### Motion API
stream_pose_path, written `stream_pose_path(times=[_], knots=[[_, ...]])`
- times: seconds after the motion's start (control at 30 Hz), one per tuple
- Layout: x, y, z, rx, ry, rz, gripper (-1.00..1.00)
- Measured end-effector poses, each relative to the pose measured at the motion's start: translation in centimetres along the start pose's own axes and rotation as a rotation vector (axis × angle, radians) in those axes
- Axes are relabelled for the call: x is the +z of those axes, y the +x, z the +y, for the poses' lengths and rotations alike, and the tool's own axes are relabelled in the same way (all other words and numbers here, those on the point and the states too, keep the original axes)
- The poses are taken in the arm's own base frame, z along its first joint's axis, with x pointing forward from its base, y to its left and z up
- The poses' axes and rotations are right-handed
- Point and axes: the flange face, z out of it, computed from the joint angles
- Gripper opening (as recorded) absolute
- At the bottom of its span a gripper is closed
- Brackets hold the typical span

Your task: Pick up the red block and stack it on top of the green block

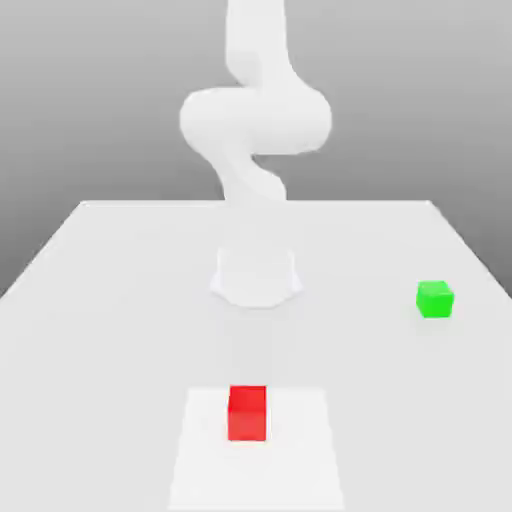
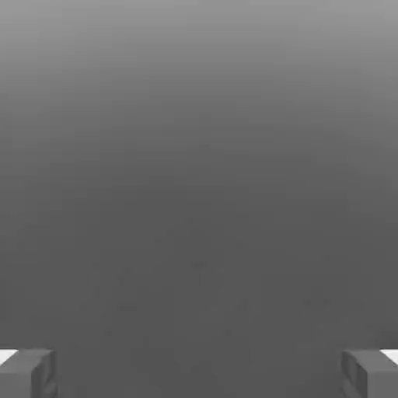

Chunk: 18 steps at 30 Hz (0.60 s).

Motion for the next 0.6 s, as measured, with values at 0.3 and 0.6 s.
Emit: stream_pose_path(times=[0.3,0.6], knots=[[21.0,-6.7,7.4,-0.007,-0.262,-0.220,0.00],[33.1,-18.7,20.2,0.007,-0.484,-0.476,0.00]])
